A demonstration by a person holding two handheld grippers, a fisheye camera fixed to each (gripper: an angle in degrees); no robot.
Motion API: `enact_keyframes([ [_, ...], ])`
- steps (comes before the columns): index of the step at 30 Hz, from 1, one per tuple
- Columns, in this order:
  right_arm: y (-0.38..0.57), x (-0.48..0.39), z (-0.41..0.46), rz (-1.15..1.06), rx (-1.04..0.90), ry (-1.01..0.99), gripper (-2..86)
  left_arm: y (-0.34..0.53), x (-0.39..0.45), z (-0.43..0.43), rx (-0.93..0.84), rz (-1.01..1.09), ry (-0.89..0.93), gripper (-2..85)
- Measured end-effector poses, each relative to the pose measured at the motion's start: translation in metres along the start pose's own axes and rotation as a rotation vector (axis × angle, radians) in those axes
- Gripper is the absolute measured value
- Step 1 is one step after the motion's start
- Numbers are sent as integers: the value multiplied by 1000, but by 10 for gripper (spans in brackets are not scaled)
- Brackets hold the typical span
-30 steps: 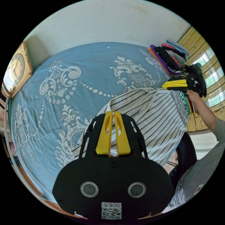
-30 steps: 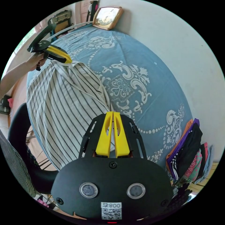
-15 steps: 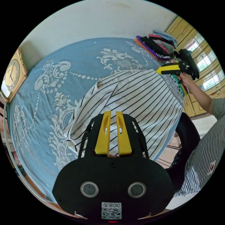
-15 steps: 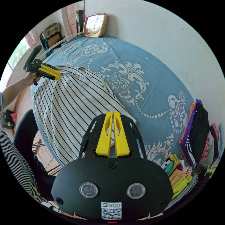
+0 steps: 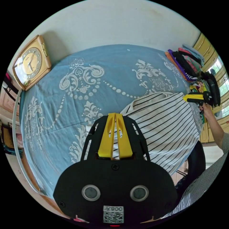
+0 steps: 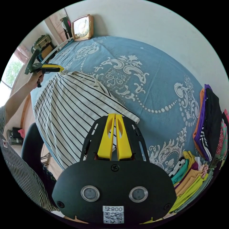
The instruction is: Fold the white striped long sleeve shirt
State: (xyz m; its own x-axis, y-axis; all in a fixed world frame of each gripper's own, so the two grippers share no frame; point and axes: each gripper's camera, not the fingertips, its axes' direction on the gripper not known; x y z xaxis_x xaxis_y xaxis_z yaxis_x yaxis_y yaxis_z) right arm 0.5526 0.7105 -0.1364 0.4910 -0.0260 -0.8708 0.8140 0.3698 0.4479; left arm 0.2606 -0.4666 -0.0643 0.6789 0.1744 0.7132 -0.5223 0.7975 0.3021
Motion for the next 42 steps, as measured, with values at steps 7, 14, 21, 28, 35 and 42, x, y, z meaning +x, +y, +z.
enact_keyframes([
  [7,38,27,28,46,-3,-16,-4,58,-17,-6,-69,1,17,2],
  [14,61,52,47,86,-14,-7,-2,71,-69,-6,-50,-146,75,3],
  [21,98,70,67,134,-5,-61,0,107,-84,-31,-11,-133,65,2],
  [28,136,77,80,170,-2,-88,1,134,-105,-32,-54,-108,47,3],
  [35,200,87,61,234,73,-175,5,203,-143,-81,80,-260,193,16],
  [42,360,42,44,258,58,-420,38,359,-175,-119,91,-493,386,68],
])
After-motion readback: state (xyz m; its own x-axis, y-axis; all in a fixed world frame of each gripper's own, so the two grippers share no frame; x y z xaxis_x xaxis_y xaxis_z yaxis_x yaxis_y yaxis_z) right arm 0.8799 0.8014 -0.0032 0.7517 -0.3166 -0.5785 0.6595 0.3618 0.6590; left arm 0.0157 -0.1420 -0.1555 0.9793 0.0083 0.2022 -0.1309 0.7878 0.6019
